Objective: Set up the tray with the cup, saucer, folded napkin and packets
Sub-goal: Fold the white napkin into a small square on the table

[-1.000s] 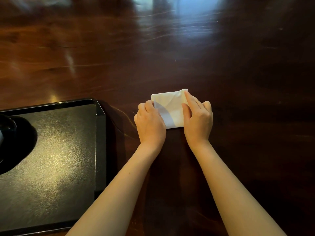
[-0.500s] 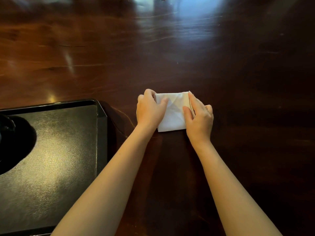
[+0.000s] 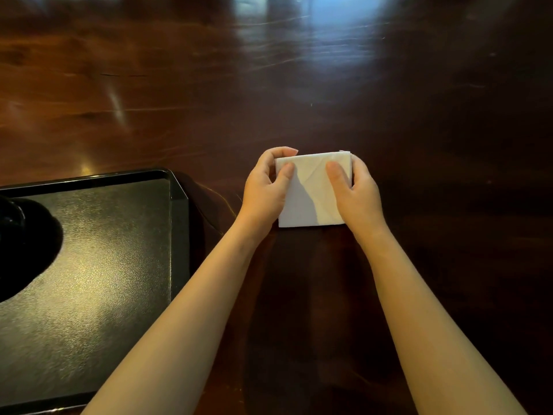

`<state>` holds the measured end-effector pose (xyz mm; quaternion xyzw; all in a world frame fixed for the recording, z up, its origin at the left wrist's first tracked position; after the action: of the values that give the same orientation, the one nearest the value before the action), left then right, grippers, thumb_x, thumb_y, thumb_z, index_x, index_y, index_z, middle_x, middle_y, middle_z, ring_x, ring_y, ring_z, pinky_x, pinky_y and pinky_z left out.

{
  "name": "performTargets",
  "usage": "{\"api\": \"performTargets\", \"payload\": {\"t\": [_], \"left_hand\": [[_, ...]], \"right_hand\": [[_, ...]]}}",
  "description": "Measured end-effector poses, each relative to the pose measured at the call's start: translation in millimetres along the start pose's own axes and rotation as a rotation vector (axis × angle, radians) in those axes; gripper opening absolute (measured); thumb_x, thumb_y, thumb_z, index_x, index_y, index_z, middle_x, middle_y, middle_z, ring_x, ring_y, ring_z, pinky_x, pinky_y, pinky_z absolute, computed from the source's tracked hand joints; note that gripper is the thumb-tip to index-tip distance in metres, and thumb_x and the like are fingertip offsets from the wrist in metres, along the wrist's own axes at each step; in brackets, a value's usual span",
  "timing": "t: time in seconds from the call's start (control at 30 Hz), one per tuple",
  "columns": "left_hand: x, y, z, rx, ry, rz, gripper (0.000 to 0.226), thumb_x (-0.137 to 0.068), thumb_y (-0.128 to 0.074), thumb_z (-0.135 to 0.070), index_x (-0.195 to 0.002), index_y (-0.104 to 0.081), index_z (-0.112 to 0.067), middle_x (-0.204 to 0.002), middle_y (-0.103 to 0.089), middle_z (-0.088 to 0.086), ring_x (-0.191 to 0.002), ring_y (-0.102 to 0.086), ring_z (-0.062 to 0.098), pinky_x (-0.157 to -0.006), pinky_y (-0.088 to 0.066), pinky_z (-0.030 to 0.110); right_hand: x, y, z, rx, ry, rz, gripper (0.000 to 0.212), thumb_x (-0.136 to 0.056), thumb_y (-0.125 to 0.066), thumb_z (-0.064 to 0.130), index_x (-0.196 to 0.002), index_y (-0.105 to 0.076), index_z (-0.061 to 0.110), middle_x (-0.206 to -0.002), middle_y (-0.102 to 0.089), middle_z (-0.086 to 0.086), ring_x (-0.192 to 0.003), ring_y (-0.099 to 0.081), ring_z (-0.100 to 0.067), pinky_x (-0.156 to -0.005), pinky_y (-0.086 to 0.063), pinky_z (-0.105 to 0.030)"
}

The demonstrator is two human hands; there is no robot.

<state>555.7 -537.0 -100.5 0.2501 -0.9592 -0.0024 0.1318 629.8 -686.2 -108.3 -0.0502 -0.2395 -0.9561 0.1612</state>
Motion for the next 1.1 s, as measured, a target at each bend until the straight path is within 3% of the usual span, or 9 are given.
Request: {"api": "performTargets", "payload": {"t": [0.17,0.3,0.43,0.57,0.67,0.73,0.9,1.0,1.1], "left_hand": [[10,1,9,0.172,0.073,0.054,0.008,-0.095,-0.051,-0.026,-0.096,-0.058,-0.03,-0.097,-0.063,-0.01,-0.087,-0.063,0.007,-0.075,-0.056,0.028],[16,5,14,0.176,0.168,0.074,0.009,-0.094,-0.052,-0.022,-0.095,-0.06,-0.025,-0.093,-0.065,-0.007,-0.085,-0.063,0.008,-0.074,-0.056,0.03],[8,4,-19,-0.301,0.017,0.25,0.02,-0.091,-0.054,-0.038,-0.105,-0.06,-0.026,-0.093,-0.062,-0.013,-0.085,-0.059,0.001,-0.073,-0.048,0.015],[16,-29,-36,-0.61,-0.091,0.549,0.043,-0.092,-0.044,-0.049,-0.102,-0.064,-0.012,-0.086,-0.064,0.001,-0.074,-0.057,0.012,-0.068,-0.045,0.027],[17,-32,-49,-0.572,-0.198,0.451,0.041,-0.096,-0.044,-0.042,-0.095,-0.063,-0.005,-0.074,-0.057,-0.001,-0.066,-0.05,0.009,-0.063,-0.039,0.024],[18,-31,-51,-0.558,-0.255,0.374,0.036,-0.098,-0.042,-0.032,-0.094,-0.061,-0.002,-0.075,-0.055,0.0,-0.066,-0.048,0.011,-0.062,-0.036,0.026],[32,-26,-40,-0.457,-0.303,0.211,0.031,-0.099,-0.04,-0.029,-0.088,-0.055,-0.005,-0.067,-0.047,-0.007,-0.057,-0.042,0.004,-0.054,-0.033,0.019],[39,-17,-33,-0.346,-0.263,0.099,0.031,-0.1,-0.038,-0.028,-0.089,-0.055,-0.005,-0.068,-0.048,-0.006,-0.058,-0.043,0.003,-0.053,-0.034,0.018],[51,-10,-30,-0.299,-0.252,-0.017,0.033,-0.1,-0.038,-0.027,-0.086,-0.054,-0.003,-0.066,-0.05,-0.004,-0.056,-0.045,0.007,-0.051,-0.038,0.02]], "right_hand": [[7,13,17,0.08,0.064,-0.161,0.023,-0.096,-0.041,0.042,-0.095,-0.047,0.02,-0.081,-0.052,0.016,-0.071,-0.055,0.002,-0.051,-0.042,-0.004],[18,17,29,0.132,0.15,-0.221,0.02,-0.096,-0.044,0.038,-0.089,-0.046,0.019,-0.074,-0.048,0.019,-0.065,-0.053,0.005,-0.05,-0.038,0.002],[19,14,44,0.243,0.235,-0.058,0.02,-0.094,-0.048,0.037,-0.087,-0.053,0.018,-0.07,-0.051,0.013,-0.062,-0.051,0.001,-0.05,-0.037,-0.001],[24,11,70,0.294,0.369,0.057,0.022,-0.093,-0.05,0.036,-0.087,-0.06,0.018,-0.063,-0.05,0.01,-0.058,-0.05,0.0,-0.05,-0.038,-0.008],[22,17,63,0.212,0.265,0.067,0.027,-0.091,-0.05,0.045,-0.08,-0.059,0.022,-0.063,-0.052,0.01,-0.059,-0.051,0.004,-0.053,-0.038,-0.01],[25,24,39,0.024,0.046,-0.001,0.034,-0.09,-0.049,0.05,-0.077,-0.059,0.02,-0.07,-0.059,0.007,-0.067,-0.056,-0.002,-0.059,-0.043,-0.019],[50,7,-13,-0.507,-0.446,-0.102,0.04,-0.087,-0.053,0.052,-0.097,-0.064,0.015,-0.093,-0.071,-0.002,-0.086,-0.069,-0.015,-0.077,-0.057,-0.031],[53,6,-15,-0.337,-0.412,-0.221,0.049,-0.088,-0.047,0.057,-0.091,-0.066,0.012,-0.088,-0.07,-0.003,-0.082,-0.067,-0.016,-0.075,-0.056,-0.03],[49,23,5,-0.094,-0.221,-0.392,0.052,-0.092,-0.04,0.054,-0.074,-0.056,0.008,-0.072,-0.06,0.0,-0.065,-0.058,-0.009,-0.053,-0.044,-0.01]]}}
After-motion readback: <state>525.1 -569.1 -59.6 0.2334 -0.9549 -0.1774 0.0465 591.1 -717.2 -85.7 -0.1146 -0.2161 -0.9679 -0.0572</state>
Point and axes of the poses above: each hand's wrist, its own x-axis away from the middle knuckle, its own y-axis out of the back of the hand, z = x × y, the point moved 9 cm from there along -x, towards the middle knuckle
